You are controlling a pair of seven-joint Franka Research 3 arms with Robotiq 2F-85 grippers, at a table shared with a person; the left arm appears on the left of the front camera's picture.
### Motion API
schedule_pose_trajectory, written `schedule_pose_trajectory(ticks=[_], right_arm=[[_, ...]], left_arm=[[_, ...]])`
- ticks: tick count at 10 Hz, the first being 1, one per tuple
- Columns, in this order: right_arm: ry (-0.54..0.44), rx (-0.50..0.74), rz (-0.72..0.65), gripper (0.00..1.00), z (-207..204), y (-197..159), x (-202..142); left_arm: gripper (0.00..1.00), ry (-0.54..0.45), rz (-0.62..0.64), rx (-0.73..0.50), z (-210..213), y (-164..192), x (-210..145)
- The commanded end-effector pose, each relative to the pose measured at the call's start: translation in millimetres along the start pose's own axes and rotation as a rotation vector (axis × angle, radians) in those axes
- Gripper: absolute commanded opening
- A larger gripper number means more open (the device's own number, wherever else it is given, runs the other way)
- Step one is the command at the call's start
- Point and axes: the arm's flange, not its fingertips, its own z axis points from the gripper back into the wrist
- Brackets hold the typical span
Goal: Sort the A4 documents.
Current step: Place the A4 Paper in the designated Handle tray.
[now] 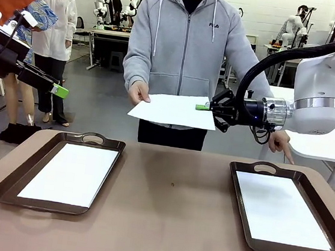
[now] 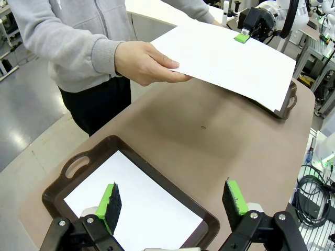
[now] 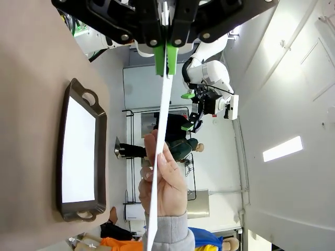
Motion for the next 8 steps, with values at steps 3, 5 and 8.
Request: schedule_pose_trajectory(ticks=[3,5,8], right_arm=[[-0.008,-0.006,-0.002,0.00,-1,-1,1],[-0.008,-0.006,-0.002,0.00,-1,-1,1],[0.038,-0.102,0.048,0.01,30,15,-18]], left_arm=[[1.00,-0.011,-0.001,-0.007,0,0,-1],[1.00,-0.011,-0.001,-0.007,0,0,-1],[1.00,-0.011,-0.001,-0.007,0,0,-1]])
